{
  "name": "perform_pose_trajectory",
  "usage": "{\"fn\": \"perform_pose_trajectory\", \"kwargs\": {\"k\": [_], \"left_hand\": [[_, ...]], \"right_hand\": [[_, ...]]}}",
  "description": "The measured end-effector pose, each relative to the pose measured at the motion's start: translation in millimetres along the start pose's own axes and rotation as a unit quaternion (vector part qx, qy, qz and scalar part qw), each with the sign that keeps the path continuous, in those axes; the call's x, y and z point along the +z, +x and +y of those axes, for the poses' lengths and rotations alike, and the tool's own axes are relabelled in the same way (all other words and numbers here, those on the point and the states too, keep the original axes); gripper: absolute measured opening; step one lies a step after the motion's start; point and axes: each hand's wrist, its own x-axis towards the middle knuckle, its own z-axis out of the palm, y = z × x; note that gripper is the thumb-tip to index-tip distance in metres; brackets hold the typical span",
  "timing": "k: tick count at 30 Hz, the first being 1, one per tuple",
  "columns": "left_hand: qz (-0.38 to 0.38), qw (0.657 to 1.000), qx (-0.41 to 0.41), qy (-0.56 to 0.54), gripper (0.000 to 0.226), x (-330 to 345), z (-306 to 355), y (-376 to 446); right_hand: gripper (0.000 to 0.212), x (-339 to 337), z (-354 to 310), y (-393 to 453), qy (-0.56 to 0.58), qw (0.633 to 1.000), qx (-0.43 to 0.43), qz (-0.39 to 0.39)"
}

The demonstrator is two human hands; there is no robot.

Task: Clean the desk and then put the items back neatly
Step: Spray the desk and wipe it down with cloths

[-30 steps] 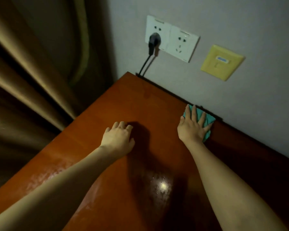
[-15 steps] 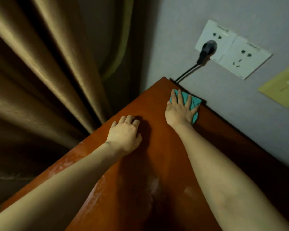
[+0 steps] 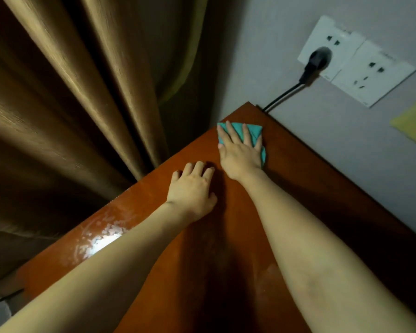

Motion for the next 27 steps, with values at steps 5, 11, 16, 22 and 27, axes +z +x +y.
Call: {"fn": "perform_pose_trajectory", "kwargs": {"k": [5, 11, 16, 22, 27], "left_hand": [[-0.028, 1.000, 0.009, -0.001, 0.063, 2, 31, -14], [-0.058, 0.994, 0.091, 0.014, 0.058, 22, 100, -31], [-0.066, 0.985, 0.154, 0.031, 0.057, 48, 174, -44], [-0.071, 0.970, 0.232, 0.034, 0.054, 84, 274, -80], [-0.075, 0.953, 0.288, 0.050, 0.053, 119, 356, -118]], "right_hand": [[0.052, 4, 23, -50, 0.017, 0.999, 0.036, -0.014], [0.051, 9, 93, -98, 0.039, 0.992, 0.118, -0.002], [0.051, 16, 179, -164, 0.061, 0.976, 0.207, 0.009], [0.050, 32, 278, -277, 0.075, 0.948, 0.310, 0.018], [0.050, 49, 342, -374, 0.074, 0.928, 0.365, 0.023]]}}
